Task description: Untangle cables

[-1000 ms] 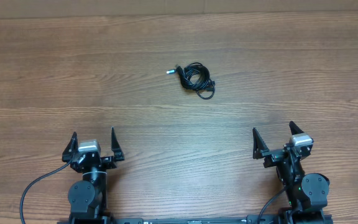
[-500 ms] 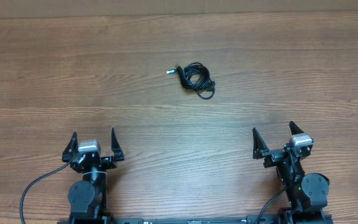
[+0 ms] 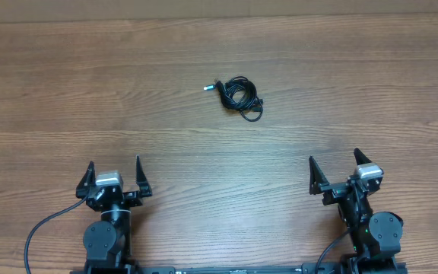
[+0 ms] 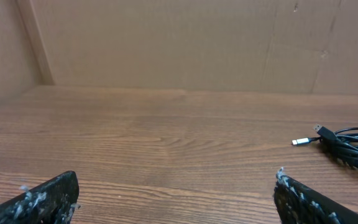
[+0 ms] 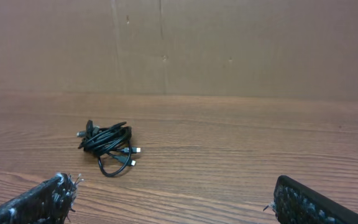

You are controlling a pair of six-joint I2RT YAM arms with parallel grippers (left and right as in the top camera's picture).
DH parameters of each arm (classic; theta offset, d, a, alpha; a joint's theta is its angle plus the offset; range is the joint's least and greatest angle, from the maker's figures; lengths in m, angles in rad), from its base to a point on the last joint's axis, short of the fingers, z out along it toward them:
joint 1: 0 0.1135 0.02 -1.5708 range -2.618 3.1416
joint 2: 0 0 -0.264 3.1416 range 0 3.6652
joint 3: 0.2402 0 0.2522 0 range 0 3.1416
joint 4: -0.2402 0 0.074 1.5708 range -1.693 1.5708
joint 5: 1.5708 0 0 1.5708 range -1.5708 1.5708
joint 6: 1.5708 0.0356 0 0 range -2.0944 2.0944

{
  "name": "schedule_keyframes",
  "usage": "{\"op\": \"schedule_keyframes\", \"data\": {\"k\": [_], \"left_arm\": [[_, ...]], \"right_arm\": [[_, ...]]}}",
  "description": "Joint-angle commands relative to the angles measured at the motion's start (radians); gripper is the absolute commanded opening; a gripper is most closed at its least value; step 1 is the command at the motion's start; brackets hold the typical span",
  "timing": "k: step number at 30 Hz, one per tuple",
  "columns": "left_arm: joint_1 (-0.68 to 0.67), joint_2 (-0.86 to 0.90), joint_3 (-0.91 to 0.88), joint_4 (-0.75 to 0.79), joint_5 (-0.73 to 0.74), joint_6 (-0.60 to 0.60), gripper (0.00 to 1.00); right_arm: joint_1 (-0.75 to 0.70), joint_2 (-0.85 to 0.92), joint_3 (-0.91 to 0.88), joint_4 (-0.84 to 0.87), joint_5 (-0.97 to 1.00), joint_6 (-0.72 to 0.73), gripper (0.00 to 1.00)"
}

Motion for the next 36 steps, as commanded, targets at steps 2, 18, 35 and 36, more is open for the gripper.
{"op": "schedule_keyframes", "data": {"k": [2, 18, 35, 36], "left_arm": [[0.006, -0.006, -0.004, 0.001, 0.003, -0.014, 1.00], [0.006, -0.006, -0.004, 0.003, 0.002, -0.014, 1.00], [0.006, -0.006, -0.004, 0.010, 0.084, -0.056, 1.00], [0.006, -0.006, -0.001, 0.006, 0.087, -0.056, 1.00]], "right_arm": [[-0.008, 0.002, -0.011, 0.005, 0.002, -0.004, 1.00], [-0.008, 0.002, -0.011, 0.005, 0.007, -0.005, 1.00], [-0.008, 0.002, -0.010, 0.026, 0.006, 0.080, 1.00], [-0.008, 0.002, -0.010, 0.025, 0.006, 0.098, 1.00]]}}
